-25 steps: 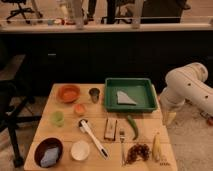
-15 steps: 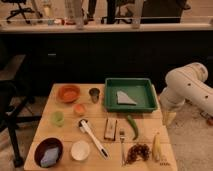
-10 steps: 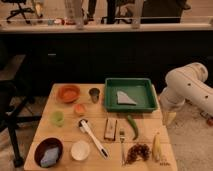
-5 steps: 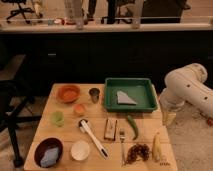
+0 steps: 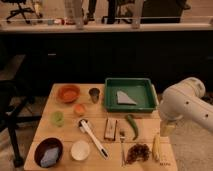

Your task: Place grapes in metal cup

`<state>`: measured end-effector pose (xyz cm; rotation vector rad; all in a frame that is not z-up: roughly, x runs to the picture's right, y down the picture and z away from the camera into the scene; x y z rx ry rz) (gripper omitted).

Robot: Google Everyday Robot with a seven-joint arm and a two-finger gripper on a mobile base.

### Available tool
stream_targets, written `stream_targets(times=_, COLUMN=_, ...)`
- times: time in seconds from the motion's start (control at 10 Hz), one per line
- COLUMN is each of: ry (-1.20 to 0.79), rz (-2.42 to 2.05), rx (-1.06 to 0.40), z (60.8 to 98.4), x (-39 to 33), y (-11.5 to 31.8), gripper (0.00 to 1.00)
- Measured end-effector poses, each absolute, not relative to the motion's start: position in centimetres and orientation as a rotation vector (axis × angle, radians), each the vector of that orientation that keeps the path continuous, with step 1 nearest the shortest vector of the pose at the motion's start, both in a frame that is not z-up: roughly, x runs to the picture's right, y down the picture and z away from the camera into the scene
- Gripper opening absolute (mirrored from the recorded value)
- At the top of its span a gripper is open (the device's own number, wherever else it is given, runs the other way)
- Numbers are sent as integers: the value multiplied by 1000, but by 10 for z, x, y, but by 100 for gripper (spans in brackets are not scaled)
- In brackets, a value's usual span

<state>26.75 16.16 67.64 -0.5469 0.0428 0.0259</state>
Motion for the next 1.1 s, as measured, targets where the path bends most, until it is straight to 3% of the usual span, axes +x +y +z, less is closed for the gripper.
stream_targets(times=0.4, ry=-60, rz=71, rx=-575, z=685, x=264, y=195, gripper=80)
stream_targets(times=0.7, ry=-246, rz=203, rx=-620, z=691, x=262, y=212, gripper=80)
stream_targets(times=1.1, ry=-295, rz=255, rx=-665, z=698, x=247, y=230, gripper=80)
